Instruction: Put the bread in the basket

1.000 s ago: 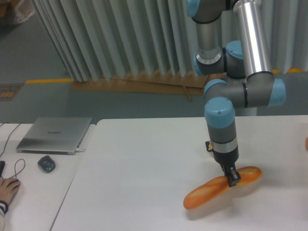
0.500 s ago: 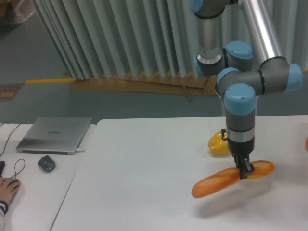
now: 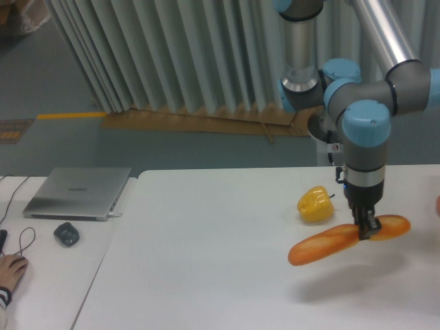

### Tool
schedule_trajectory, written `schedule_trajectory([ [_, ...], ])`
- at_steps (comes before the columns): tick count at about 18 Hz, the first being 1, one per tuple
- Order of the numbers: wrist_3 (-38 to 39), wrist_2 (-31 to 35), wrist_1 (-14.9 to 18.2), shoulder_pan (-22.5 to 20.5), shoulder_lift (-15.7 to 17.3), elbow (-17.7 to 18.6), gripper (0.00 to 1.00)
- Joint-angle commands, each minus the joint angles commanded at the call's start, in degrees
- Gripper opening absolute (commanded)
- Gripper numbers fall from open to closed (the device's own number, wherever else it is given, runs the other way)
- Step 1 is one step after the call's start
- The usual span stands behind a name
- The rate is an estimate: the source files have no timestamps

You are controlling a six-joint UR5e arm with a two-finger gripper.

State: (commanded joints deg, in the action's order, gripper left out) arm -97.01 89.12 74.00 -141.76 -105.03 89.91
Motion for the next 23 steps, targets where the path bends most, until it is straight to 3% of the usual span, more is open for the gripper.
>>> schedule_trajectory([
  [3,-6.77,-0.09,2.81,-4.39,1.84,0.0,0.34],
  [9,-20.31,-0.09,2.99,-10.72,2.02,-0.09,0.32],
  [16,-29.01,-0.79,2.91,-16.18,1.93,-0.44,0.32],
  [23,-40.44,-0.88,2.47,-22.85,-1.4,-3.77,0.28],
])
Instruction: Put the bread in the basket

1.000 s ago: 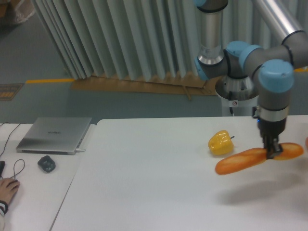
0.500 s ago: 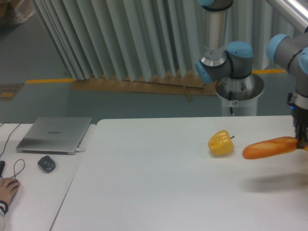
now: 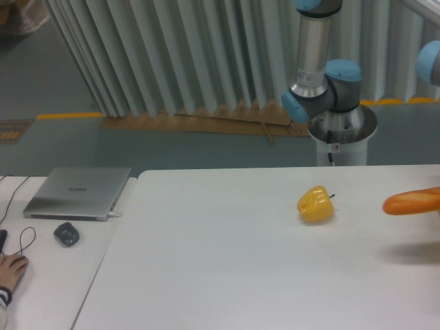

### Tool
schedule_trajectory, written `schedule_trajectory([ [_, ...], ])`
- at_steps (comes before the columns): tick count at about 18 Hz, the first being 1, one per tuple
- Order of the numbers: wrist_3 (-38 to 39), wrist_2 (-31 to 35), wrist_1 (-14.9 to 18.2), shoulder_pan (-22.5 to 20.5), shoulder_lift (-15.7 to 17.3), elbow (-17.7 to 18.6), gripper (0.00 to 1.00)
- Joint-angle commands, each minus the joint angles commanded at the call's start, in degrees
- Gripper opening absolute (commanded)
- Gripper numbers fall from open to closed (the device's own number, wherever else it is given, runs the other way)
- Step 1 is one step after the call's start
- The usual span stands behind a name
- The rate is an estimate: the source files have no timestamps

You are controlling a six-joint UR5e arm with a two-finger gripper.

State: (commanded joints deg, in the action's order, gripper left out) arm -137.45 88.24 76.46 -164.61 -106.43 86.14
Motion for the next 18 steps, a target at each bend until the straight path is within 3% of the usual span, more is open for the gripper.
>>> schedule_trajectory([
  [6,-0.98,0.18,-0.88,-0.97,-3.34,-2.38,0.29],
  [13,-4.05,0.44,-6.94,-3.61,-5.62,-2.38,0.29],
  [18,-6.6,0.44,-7.73,-5.19,-6.77,-2.73,0.29],
])
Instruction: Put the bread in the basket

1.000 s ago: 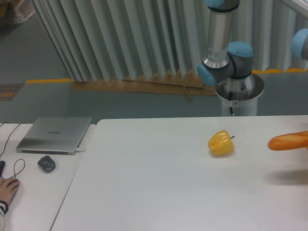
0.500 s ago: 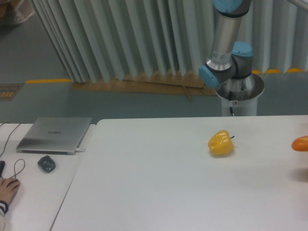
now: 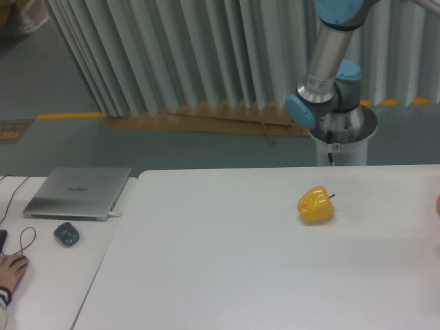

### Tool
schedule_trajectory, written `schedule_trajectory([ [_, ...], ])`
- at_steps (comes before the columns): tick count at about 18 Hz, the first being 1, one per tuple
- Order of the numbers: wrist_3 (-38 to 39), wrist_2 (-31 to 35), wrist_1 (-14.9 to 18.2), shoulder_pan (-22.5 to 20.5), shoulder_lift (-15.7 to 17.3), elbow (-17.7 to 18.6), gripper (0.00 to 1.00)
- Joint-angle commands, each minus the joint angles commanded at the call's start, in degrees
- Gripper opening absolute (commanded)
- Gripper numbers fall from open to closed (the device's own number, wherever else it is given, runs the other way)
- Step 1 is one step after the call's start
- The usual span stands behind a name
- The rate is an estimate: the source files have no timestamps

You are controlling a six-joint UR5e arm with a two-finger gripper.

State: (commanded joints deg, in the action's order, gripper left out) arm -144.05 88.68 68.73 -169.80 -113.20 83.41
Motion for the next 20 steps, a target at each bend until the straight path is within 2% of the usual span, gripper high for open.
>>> schedule_trajectory([
  [7,-0.88,-0.17,-0.35,-0.62,-0.88,0.0,0.3],
  [8,-0.88,-0.18,-0.44,-0.62,-1.14,0.0,0.32],
  [10,-0.88,-0.26,-0.44,-0.62,-1.41,0.0,0.41],
  [11,-0.7,-0.44,-0.44,-0.62,-1.41,0.0,0.59],
  [12,-0.27,-0.87,-0.44,-0.62,-1.41,0.09,0.98],
  [15,0.61,-3.07,-0.44,-0.62,-1.41,0.09,1.0],
  [20,0.97,-2.99,-0.26,-0.44,-0.53,0.09,1.0],
])
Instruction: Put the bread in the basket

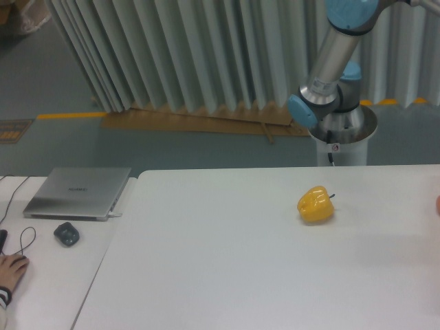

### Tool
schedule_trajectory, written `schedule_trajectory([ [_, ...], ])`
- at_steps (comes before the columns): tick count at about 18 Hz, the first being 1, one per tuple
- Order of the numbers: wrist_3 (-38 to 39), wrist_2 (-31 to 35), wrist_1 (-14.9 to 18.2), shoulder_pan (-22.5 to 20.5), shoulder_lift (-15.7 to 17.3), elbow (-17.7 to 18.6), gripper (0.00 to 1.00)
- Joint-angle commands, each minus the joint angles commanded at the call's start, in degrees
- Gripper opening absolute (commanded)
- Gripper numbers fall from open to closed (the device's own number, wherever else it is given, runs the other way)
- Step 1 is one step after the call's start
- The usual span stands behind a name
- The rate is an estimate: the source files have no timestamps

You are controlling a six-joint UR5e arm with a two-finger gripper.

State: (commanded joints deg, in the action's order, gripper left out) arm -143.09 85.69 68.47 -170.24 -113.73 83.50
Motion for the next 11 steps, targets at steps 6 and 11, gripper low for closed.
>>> schedule_trajectory([
  [6,0.87,-0.79,0.44,0.52,2.02,-0.97,1.0],
  [11,6.33,-1.84,2.55,2.9,4.39,-0.36,1.0],
])
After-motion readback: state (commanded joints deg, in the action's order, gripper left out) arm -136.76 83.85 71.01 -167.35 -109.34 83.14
